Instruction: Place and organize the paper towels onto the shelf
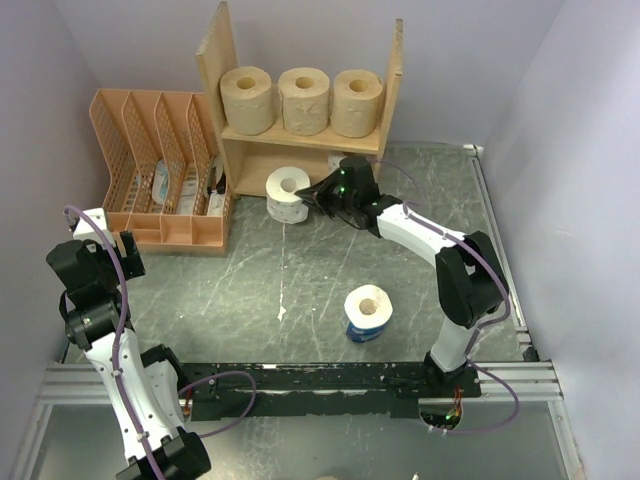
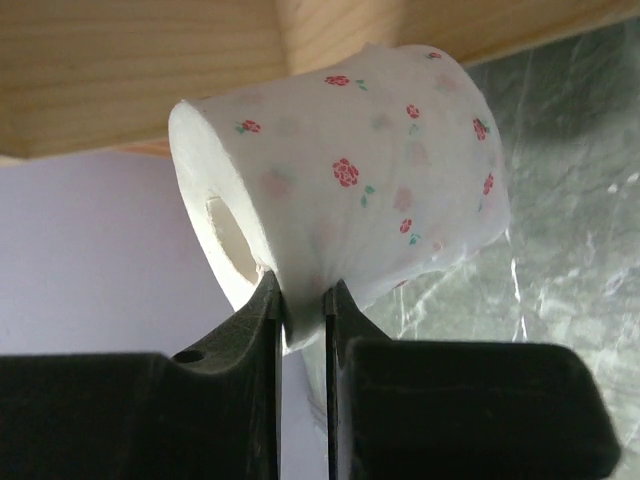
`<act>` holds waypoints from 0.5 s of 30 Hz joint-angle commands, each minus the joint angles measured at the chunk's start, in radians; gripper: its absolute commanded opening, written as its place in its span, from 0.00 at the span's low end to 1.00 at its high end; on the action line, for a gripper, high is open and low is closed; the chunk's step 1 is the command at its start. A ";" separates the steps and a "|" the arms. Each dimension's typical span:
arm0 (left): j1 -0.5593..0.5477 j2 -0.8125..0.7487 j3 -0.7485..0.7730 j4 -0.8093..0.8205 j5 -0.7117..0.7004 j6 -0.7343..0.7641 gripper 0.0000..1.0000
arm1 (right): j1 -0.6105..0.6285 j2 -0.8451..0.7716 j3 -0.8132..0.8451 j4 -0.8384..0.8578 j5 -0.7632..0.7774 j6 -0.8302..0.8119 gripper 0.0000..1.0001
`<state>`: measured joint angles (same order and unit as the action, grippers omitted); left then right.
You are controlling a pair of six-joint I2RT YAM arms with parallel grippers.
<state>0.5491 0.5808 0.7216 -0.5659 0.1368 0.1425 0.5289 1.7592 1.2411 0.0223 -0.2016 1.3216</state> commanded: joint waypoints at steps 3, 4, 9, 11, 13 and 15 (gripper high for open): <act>0.010 -0.002 0.024 0.008 0.021 0.006 0.92 | -0.030 0.038 0.089 0.023 0.176 0.010 0.00; 0.010 -0.003 0.023 0.008 0.022 0.006 0.92 | -0.058 0.041 0.091 0.029 0.176 0.014 0.00; 0.009 -0.002 0.023 0.008 0.024 0.007 0.92 | -0.114 0.042 0.085 0.064 0.154 0.021 0.00; 0.009 -0.001 0.024 0.008 0.025 0.008 0.92 | -0.133 0.036 0.080 0.074 0.149 0.017 0.00; 0.008 0.001 0.025 0.007 0.024 0.008 0.92 | -0.156 0.031 0.078 0.080 0.145 0.017 0.00; 0.009 0.000 0.025 0.007 0.027 0.009 0.92 | -0.183 0.028 0.081 0.094 0.133 0.022 0.00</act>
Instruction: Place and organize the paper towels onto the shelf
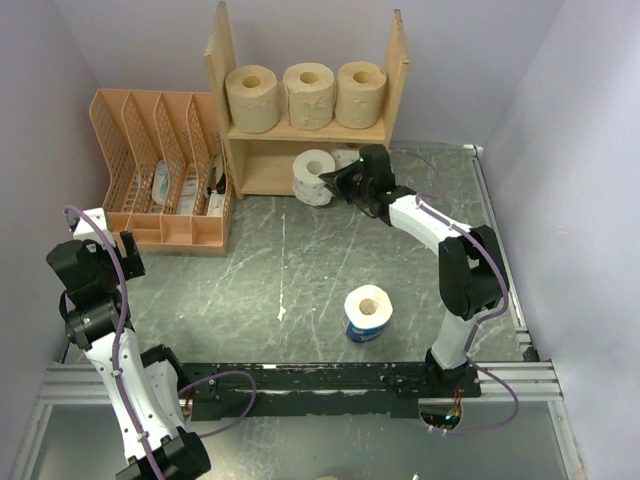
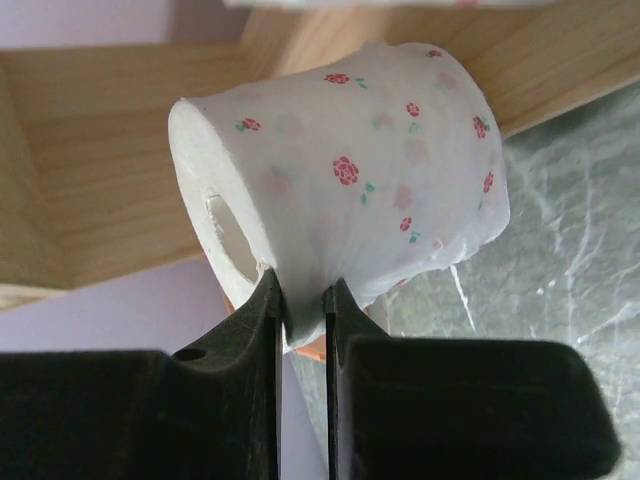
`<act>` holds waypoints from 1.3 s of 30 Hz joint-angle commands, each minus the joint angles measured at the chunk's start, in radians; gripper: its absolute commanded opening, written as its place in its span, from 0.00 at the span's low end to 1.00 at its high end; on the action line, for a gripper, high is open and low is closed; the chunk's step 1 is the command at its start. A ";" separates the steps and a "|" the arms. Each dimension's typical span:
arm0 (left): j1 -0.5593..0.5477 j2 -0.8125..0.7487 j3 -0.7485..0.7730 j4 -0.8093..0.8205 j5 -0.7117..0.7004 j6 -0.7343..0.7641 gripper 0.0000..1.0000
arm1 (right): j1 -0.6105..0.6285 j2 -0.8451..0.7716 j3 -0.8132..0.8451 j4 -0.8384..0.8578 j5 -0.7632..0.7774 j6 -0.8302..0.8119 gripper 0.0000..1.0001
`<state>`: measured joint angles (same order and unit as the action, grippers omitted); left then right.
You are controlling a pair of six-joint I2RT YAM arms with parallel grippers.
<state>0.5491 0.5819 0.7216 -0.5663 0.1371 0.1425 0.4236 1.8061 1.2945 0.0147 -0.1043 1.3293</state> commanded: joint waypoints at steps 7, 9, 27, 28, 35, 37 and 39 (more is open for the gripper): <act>0.007 -0.001 0.025 0.006 0.030 0.009 0.92 | -0.122 -0.004 0.031 0.188 -0.020 0.033 0.00; 0.006 -0.002 0.024 0.006 0.030 0.009 0.92 | -0.122 0.005 0.020 0.222 -0.047 0.057 0.00; 0.007 0.000 0.025 0.008 0.024 0.008 0.92 | -0.101 0.094 0.084 0.251 -0.043 0.091 0.21; 0.007 0.001 0.025 0.008 0.025 0.008 0.92 | -0.101 0.094 0.079 0.253 -0.039 0.087 0.27; 0.007 0.002 0.024 0.008 0.024 0.008 0.92 | -0.093 0.075 0.079 0.266 -0.035 0.045 0.69; 0.008 0.002 0.025 0.008 0.025 0.008 0.92 | -0.088 0.063 0.078 0.273 -0.037 0.017 0.90; 0.007 0.001 0.025 0.007 0.026 0.009 0.92 | -0.084 0.038 0.061 0.286 -0.054 0.001 1.00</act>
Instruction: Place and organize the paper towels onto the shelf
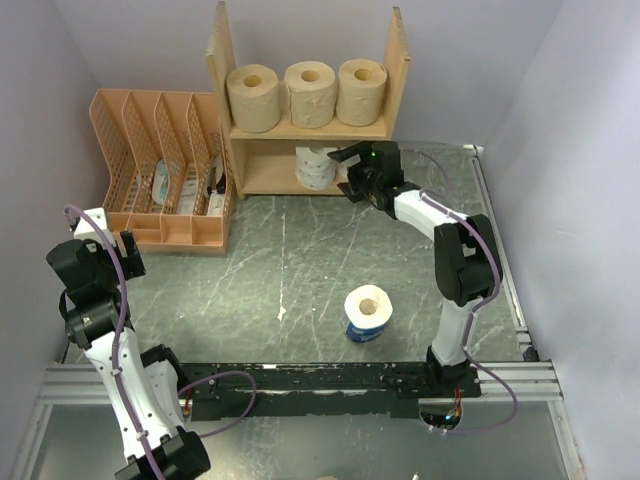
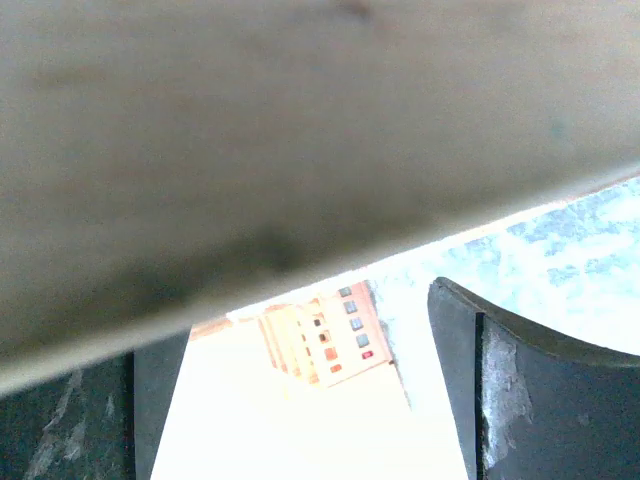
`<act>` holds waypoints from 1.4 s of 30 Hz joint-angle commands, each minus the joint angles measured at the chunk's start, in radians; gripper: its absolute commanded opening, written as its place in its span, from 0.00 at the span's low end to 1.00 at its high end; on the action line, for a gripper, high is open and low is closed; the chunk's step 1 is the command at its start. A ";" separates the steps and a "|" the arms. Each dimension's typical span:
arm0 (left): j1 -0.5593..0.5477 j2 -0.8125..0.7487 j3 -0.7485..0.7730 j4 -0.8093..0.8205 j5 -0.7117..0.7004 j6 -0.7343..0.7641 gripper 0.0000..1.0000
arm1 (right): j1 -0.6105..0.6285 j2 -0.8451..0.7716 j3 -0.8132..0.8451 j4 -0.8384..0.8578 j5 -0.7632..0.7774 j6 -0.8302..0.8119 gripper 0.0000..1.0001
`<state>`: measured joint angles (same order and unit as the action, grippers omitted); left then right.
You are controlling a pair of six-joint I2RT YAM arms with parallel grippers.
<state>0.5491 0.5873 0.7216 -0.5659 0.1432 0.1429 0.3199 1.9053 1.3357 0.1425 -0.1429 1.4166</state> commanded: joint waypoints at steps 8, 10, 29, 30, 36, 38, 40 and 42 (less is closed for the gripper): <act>0.006 -0.018 0.023 0.006 0.027 0.011 0.93 | 0.046 -0.283 -0.131 0.039 -0.074 -0.257 1.00; 0.006 -0.019 0.024 0.005 0.037 0.014 0.96 | 0.048 -0.338 -0.160 -0.010 -0.089 -0.309 1.00; -0.352 0.377 0.499 -0.314 0.496 0.252 0.96 | -0.160 -0.876 -0.427 -0.514 -0.069 -1.681 1.00; -0.464 0.386 0.485 -0.261 0.407 0.215 0.95 | -0.208 -0.929 -0.475 -0.489 -0.079 -1.672 1.00; -0.796 0.548 0.519 -0.108 0.111 0.223 0.93 | -0.339 -0.913 -0.549 -0.538 0.002 -1.576 1.00; -0.929 0.605 0.535 -0.065 -0.044 0.270 0.94 | -0.413 -0.847 -0.539 -0.556 0.050 -1.553 1.00; -1.074 0.643 0.524 -0.024 -0.179 0.333 0.94 | -0.478 -0.776 -0.534 -0.574 0.052 -1.547 1.00; -1.211 0.682 0.513 -0.004 -0.245 0.370 0.94 | -0.534 -0.718 -0.497 -0.618 0.019 -1.551 1.00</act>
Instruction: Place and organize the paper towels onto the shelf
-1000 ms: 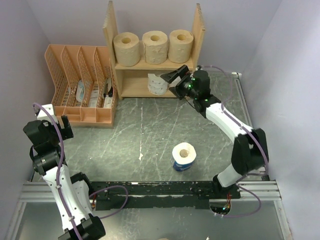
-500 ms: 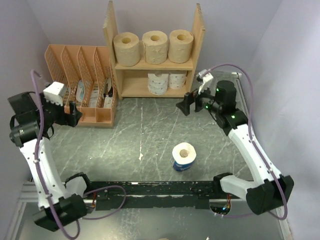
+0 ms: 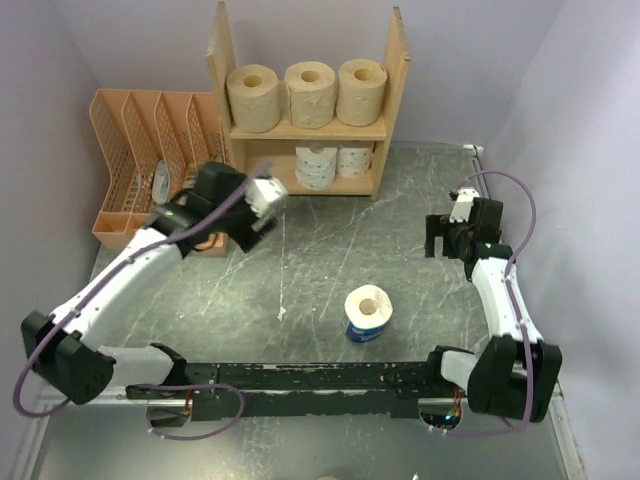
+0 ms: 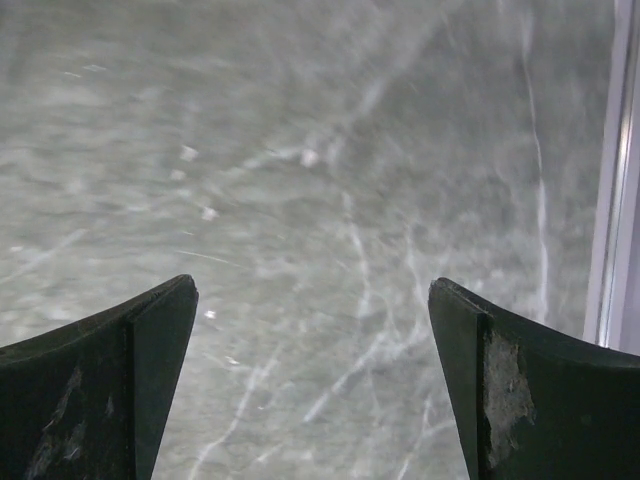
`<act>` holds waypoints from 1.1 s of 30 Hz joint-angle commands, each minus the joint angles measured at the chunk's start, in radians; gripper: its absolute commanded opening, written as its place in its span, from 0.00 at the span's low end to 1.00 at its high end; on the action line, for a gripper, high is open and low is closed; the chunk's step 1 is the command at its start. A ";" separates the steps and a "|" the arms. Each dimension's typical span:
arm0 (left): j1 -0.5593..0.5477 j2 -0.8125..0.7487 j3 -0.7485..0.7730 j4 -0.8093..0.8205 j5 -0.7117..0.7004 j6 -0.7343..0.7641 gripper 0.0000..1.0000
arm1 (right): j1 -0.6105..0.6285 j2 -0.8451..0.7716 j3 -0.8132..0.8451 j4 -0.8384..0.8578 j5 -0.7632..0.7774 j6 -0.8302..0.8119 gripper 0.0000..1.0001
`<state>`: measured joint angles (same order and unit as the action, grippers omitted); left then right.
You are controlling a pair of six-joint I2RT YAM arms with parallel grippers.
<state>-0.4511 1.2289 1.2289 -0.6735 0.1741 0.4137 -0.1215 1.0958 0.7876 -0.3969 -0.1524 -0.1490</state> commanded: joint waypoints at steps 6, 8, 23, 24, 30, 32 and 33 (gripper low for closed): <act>-0.346 0.091 -0.051 0.221 0.137 -0.090 0.95 | -0.142 0.075 0.037 -0.060 0.003 -0.050 1.00; -0.346 0.130 -0.077 0.307 0.282 -0.237 0.94 | -0.164 0.078 0.042 -0.088 -0.050 -0.059 1.00; -0.348 0.375 -0.161 0.658 0.639 -0.843 0.87 | -0.239 0.072 0.040 -0.105 -0.101 -0.076 1.00; -0.351 0.391 -0.157 0.663 0.644 -0.847 0.87 | -0.240 0.072 0.041 -0.106 -0.100 -0.078 1.00; -0.405 0.477 -0.108 0.657 0.591 -0.822 0.80 | -0.241 0.059 0.038 -0.107 -0.104 -0.086 1.00; -0.410 0.504 -0.102 0.651 0.572 -0.819 0.80 | -0.240 0.053 0.036 -0.108 -0.105 -0.087 1.00; -0.410 0.514 -0.101 0.651 0.569 -0.820 0.81 | -0.240 0.049 0.035 -0.107 -0.107 -0.089 1.00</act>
<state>-0.8429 1.7103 1.0870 -0.0551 0.7464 -0.4011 -0.3508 1.1744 0.8074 -0.4965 -0.2474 -0.2222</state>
